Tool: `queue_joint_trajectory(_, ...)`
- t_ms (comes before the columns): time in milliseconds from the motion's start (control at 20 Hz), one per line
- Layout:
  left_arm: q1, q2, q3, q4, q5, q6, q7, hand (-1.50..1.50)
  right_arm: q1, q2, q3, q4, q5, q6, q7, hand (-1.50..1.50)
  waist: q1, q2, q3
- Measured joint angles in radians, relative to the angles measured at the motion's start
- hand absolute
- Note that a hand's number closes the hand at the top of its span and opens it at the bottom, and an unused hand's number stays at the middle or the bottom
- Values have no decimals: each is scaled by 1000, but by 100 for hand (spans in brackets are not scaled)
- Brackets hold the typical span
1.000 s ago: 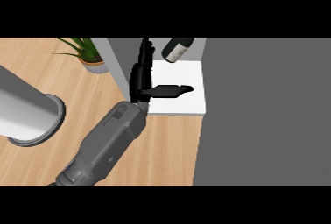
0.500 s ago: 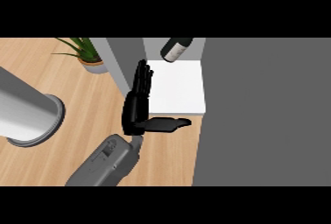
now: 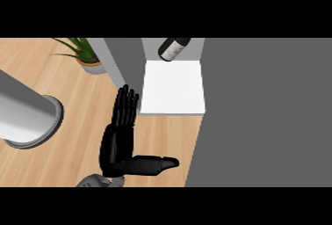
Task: Pick up the wine, place it into the cabinet and close the cabinet
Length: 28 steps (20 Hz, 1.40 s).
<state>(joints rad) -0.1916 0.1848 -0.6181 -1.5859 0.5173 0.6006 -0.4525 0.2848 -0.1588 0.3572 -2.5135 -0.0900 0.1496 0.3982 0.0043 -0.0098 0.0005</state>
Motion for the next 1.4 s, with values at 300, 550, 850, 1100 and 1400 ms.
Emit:
queue_joint_trajectory(300, 133, 68, -19, -130, -22, 9, -13, -150, 16, -86, 111, 4, -5, 119, 27, 150, 3, 1, -1)
queue_joint_trajectory(550, 248, 163, 9, -231, -8, -37, -32, -150, 22, -101, 169, 1, -8, 146, 30, 150, 3, 1, -2)
queue_joint_trajectory(850, 357, 258, 64, -320, 24, -92, -45, -150, -31, -90, 204, 3, 0, 136, 71, 150, 9, 1, -4)
queue_joint_trajectory(1100, 430, 324, 145, -382, 74, -146, -60, -150, -102, -33, 262, 25, 21, 89, 164, 150, 21, 0, -6)
queue_joint_trajectory(1400, 503, 385, 235, -433, 145, -214, -61, -150, -229, 75, 370, 79, 61, -2, 261, 150, 31, 0, -6)
